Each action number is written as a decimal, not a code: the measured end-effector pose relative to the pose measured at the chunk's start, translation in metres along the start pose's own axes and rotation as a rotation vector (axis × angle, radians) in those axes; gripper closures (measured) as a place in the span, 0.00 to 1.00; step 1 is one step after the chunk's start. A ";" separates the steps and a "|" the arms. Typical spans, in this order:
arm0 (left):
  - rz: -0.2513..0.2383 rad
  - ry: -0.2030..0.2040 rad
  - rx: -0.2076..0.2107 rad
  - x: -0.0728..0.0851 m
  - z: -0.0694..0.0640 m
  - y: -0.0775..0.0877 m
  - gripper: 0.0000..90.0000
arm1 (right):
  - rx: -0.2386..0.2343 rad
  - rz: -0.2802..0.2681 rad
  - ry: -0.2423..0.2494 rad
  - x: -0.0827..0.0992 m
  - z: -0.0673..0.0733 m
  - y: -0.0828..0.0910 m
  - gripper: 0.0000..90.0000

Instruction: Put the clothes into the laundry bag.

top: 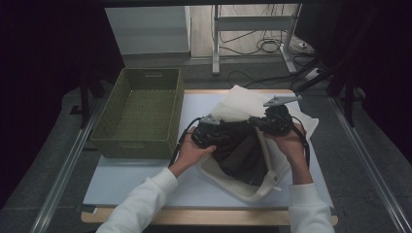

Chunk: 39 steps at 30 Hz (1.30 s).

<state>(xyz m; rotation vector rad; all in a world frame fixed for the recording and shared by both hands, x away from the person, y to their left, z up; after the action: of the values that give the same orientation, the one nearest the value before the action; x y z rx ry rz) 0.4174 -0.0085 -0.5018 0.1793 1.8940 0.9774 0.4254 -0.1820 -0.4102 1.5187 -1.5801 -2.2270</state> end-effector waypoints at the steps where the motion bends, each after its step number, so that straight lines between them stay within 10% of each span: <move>1: 0.015 -0.016 -0.002 0.001 -0.003 -0.005 1.00 | 0.000 0.000 0.001 0.000 0.000 0.000 0.98; 12: -0.062 -0.021 0.008 -0.004 -0.008 0.008 1.00 | -0.003 -0.004 -0.001 0.000 -0.002 0.001 0.98; 18: -0.149 0.024 -0.063 -0.016 0.022 0.046 1.00 | -0.002 -0.004 -0.002 0.000 -0.001 0.000 0.98; 26: -0.059 0.081 -0.173 -0.015 0.062 0.025 1.00 | -0.002 -0.001 -0.005 0.000 -0.001 0.000 0.98; 32: -0.008 0.091 -0.093 -0.009 0.059 0.004 1.00 | -0.007 -0.005 -0.004 0.001 -0.002 0.001 0.98; 39: 0.019 0.061 0.014 -0.001 0.026 -0.010 1.00 | -0.001 -0.008 -0.004 0.000 -0.002 0.001 0.98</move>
<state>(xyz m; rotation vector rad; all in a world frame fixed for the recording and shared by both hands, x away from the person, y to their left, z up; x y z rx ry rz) 0.4421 -0.0013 -0.5133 0.1778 1.9583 0.9921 0.4261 -0.1840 -0.4094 1.5240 -1.5770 -2.2354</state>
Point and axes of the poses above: each handheld gripper's, and its own axes: y roughly backward along the jaws, x roughly out of its underside, z roughly to its left, the point moved 5 cm from there along -y, roughly forward along the jaws, and after that the axes turned 9 degrees about z, right-handed, at the moved point
